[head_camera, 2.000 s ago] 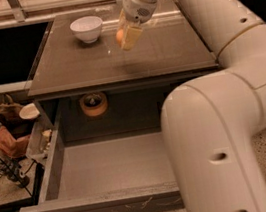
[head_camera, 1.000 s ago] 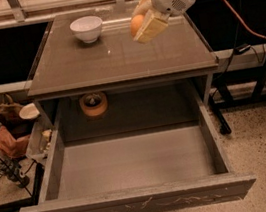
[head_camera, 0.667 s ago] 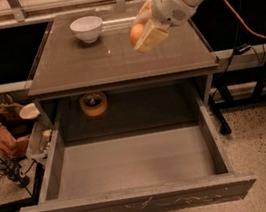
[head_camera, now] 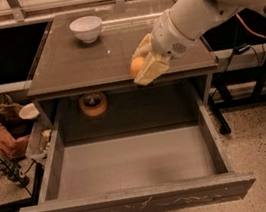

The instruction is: Place orange into top drawer

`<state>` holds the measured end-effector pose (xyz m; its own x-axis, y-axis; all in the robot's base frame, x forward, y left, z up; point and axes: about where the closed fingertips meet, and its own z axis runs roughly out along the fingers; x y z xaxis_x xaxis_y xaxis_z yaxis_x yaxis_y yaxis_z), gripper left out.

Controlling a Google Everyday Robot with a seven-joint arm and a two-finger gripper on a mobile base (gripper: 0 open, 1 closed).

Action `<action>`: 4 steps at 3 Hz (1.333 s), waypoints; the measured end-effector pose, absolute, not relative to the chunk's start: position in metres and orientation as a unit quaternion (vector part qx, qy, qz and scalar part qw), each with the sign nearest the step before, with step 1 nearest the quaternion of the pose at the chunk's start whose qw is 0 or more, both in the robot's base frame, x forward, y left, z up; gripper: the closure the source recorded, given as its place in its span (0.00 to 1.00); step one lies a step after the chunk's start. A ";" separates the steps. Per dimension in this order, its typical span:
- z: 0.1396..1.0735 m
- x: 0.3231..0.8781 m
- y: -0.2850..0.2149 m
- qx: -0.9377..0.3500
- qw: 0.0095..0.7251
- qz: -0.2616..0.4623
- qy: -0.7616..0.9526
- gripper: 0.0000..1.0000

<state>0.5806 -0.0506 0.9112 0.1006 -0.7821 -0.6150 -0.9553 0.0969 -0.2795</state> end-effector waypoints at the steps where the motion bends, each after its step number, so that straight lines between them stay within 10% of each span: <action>1: 0.887 0.585 -0.051 -0.644 0.324 0.111 0.684 1.00; 4: 0.813 0.558 -0.013 -0.623 0.332 0.184 0.684 1.00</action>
Offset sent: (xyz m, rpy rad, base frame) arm 0.0020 0.0002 -0.0183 -0.0301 0.0167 -0.0435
